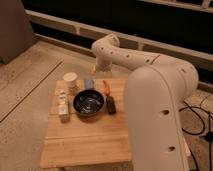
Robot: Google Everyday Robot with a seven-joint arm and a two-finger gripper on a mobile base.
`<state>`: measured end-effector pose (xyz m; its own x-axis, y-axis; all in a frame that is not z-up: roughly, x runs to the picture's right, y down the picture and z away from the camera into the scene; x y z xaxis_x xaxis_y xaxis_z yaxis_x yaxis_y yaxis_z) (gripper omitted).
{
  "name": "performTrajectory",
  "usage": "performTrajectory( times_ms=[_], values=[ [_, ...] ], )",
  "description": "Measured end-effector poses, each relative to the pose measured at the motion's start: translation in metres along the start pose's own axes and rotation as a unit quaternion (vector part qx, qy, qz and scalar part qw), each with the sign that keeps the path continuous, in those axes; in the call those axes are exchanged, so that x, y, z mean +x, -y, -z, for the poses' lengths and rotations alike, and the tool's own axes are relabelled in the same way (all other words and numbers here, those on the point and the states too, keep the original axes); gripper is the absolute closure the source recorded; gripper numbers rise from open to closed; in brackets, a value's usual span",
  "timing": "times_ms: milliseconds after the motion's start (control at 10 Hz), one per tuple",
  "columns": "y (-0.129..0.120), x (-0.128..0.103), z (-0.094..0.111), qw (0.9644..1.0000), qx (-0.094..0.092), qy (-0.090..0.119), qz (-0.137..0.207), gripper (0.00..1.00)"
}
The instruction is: Place the pepper in the ceramic bowl
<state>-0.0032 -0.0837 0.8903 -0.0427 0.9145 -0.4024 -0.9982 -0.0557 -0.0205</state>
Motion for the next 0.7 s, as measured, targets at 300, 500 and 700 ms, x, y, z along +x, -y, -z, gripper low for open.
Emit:
performTrajectory(
  times_ms=[300,500,700],
  values=[
    [0.011,-0.009,-0.025,0.999,0.039,-0.021,-0.009,0.35],
    [0.007,-0.008,-0.047,0.9977,0.044,-0.05,-0.016,0.35],
    [0.003,0.001,-0.08,0.9947,0.037,-0.091,-0.031,0.35]
  ],
)
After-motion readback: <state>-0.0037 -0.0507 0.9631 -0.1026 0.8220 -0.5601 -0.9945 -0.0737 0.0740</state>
